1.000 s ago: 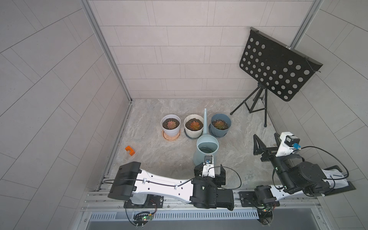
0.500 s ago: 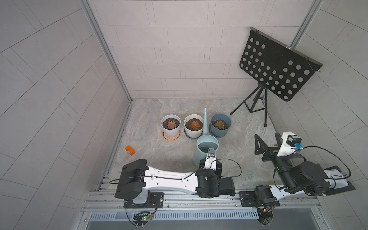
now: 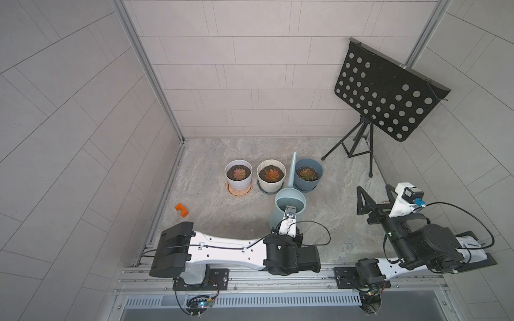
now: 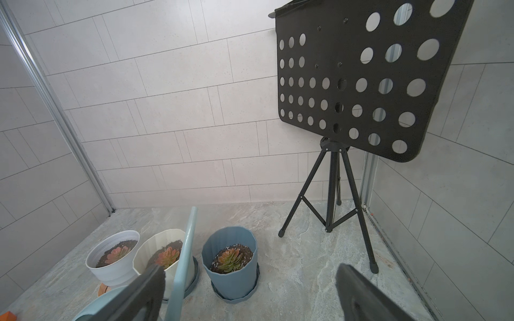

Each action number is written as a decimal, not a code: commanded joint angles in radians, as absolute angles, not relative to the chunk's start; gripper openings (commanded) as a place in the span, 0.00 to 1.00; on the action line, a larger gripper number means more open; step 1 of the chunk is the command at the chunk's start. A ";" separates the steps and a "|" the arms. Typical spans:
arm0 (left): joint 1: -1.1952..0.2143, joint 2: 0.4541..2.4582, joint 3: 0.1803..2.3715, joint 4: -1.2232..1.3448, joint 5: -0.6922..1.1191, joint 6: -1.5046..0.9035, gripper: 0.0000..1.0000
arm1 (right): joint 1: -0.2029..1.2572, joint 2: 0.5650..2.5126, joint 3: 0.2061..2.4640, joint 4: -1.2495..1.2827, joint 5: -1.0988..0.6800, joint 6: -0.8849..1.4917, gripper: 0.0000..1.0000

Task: Water the succulent around the soil edge
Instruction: Pick up the watering can from the center of the board.

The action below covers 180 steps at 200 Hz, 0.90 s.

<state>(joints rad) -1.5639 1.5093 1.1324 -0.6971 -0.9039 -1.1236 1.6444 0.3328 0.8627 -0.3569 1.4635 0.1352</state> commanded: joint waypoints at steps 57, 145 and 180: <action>-1.757 1.143 1.238 -0.938 -1.254 -0.757 0.00 | 1.643 0.433 0.924 -0.298 1.602 -0.024 1.00; -0.847 1.033 1.445 -0.600 0.000 0.038 0.00 | 1.643 0.485 0.951 -0.293 1.572 -0.061 1.00; -0.647 1.189 1.657 -0.888 0.035 0.121 0.00 | 1.641 0.505 0.979 -0.293 1.575 -0.121 1.00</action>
